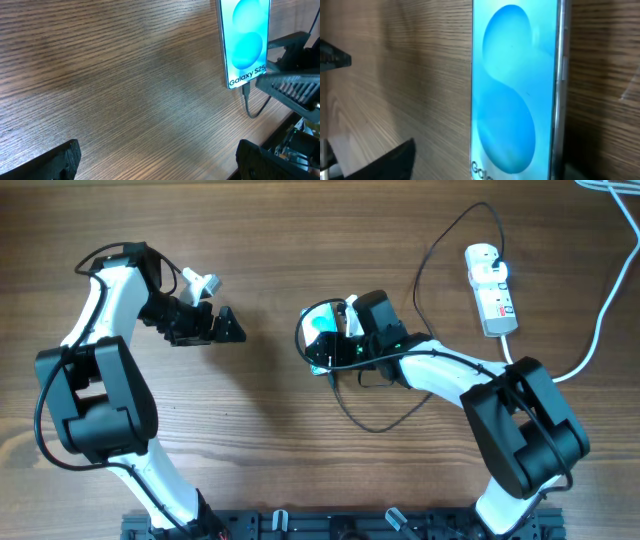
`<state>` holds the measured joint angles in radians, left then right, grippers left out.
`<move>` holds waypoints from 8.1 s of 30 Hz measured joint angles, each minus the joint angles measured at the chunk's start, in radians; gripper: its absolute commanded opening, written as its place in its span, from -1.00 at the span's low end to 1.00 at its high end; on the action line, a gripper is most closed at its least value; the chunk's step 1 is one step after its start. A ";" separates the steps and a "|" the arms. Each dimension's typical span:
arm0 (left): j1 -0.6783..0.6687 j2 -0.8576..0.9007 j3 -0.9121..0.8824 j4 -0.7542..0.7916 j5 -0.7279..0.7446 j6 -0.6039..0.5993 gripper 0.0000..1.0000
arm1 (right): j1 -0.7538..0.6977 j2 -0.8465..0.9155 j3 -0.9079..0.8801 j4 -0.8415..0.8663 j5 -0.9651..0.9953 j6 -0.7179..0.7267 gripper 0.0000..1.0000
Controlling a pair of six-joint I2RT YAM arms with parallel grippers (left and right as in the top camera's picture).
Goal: Plug charger to phone and switch on socket
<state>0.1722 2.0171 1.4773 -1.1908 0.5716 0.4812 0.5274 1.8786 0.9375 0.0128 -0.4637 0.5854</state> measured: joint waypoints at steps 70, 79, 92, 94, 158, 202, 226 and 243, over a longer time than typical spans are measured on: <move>0.000 0.000 0.000 0.000 -0.003 0.000 1.00 | -0.039 -0.019 0.067 -0.196 -0.071 0.018 0.78; 0.000 0.000 0.000 0.003 -0.006 0.000 1.00 | -0.068 -0.083 0.640 -0.930 0.051 -0.130 0.99; 0.000 0.000 -0.001 0.003 -0.006 0.000 1.00 | -0.395 -0.092 0.905 -1.427 0.430 -0.211 0.99; 0.000 0.000 -0.001 0.003 -0.006 0.000 1.00 | -0.459 -0.092 0.905 -1.426 0.474 -0.222 0.99; 0.000 0.000 -0.001 0.003 -0.006 0.000 1.00 | -0.769 0.042 0.555 -0.785 0.456 -0.676 0.99; 0.000 0.000 -0.001 0.003 -0.006 0.000 1.00 | -0.867 0.209 0.548 -0.614 0.380 -0.570 0.99; 0.000 0.000 -0.001 0.003 -0.006 0.000 1.00 | -0.863 0.240 0.550 -0.561 0.352 -0.555 0.99; 0.000 0.000 -0.001 0.007 -0.006 0.000 1.00 | -0.862 0.245 0.563 -0.581 0.382 -0.551 0.99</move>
<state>0.1722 2.0174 1.4765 -1.1835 0.5652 0.4816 -0.3347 2.1235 1.5009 -0.5678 -0.0818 0.0341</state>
